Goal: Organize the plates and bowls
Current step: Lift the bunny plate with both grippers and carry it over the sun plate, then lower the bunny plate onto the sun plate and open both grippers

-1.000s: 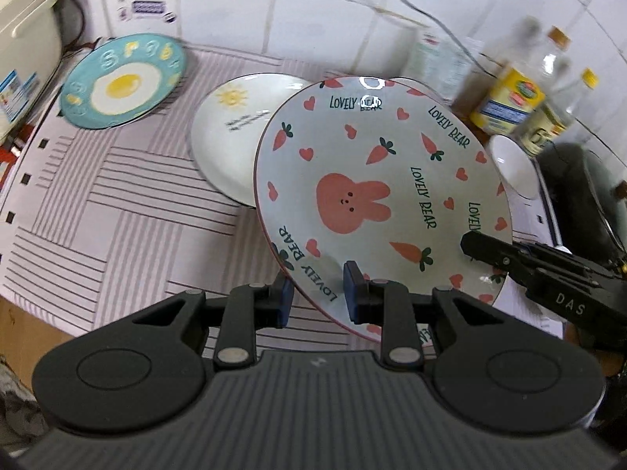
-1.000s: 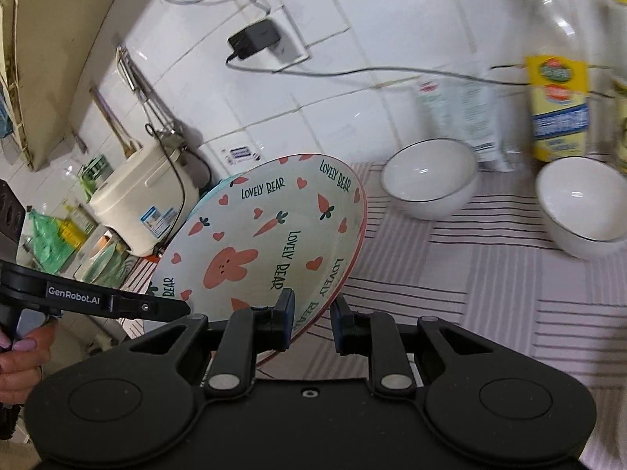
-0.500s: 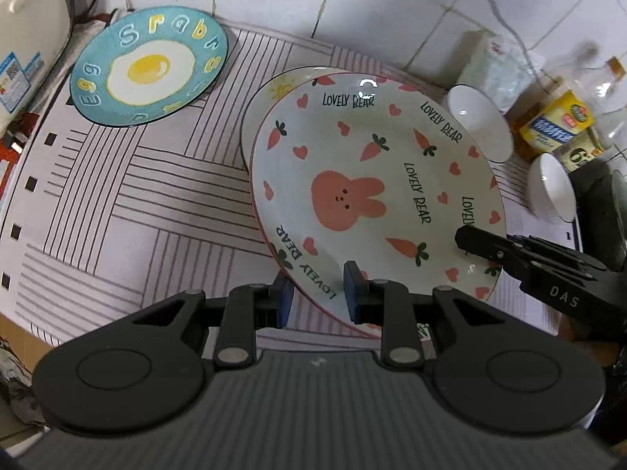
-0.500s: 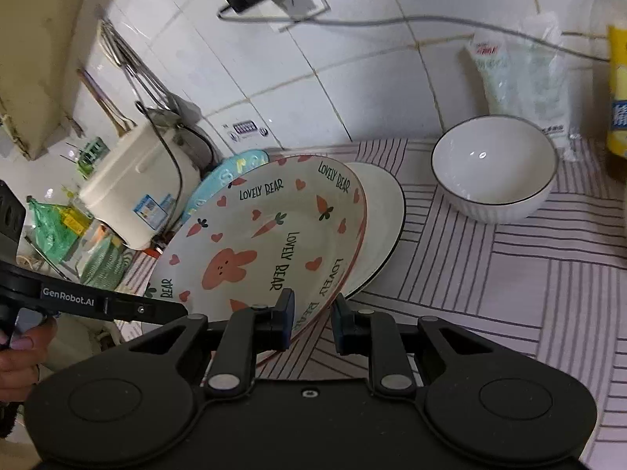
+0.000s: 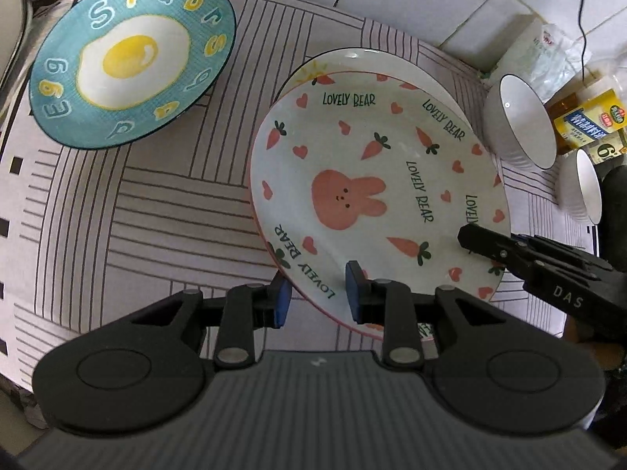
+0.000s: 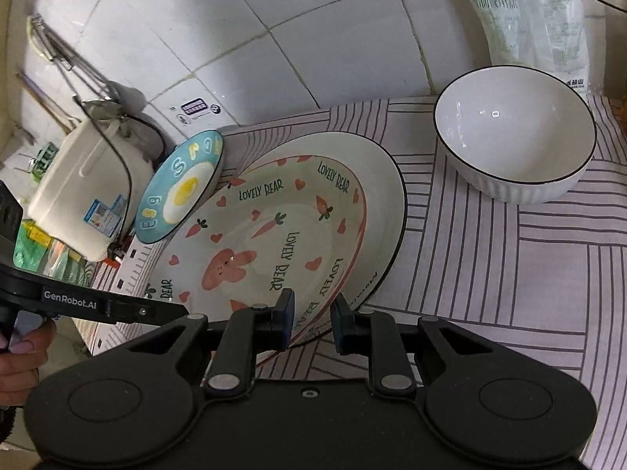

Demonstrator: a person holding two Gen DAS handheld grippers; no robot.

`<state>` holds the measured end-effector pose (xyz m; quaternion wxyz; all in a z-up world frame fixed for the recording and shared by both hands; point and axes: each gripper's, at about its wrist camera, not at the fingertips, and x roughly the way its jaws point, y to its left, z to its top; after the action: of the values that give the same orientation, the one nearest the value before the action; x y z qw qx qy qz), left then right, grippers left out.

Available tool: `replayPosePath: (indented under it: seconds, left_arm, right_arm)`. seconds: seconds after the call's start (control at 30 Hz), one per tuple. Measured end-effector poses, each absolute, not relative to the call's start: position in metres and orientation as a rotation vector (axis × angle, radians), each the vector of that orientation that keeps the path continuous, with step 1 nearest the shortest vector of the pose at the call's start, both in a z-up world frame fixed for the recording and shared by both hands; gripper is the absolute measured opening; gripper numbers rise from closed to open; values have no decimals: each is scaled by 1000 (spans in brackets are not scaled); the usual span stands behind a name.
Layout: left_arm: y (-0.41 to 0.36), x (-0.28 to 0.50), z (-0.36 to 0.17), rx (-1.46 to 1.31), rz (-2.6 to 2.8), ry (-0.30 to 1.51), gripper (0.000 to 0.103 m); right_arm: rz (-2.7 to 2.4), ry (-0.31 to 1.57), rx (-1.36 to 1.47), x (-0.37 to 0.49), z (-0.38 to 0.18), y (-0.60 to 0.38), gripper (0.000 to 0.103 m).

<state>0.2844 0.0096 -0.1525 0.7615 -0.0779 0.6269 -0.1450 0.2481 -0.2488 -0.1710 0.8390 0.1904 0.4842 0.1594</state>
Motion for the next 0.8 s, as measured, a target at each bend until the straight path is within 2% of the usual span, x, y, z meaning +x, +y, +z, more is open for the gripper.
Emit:
replayPosePath:
  seconds: [0.27,0.5,0.8]
  left_arm:
    - [9,304,-158,-152,-344,1420,30]
    - [12,314,-170,-152,-343,1455,31]
    - [-2,315,-172,-95,-309,1450,30]
  right_arm:
    - [204,1104,336,258,-157,-230,25]
    - [62,1148,178,257,-152,-198,36]
    - [-33,1128,190,250,-164,-193,39]
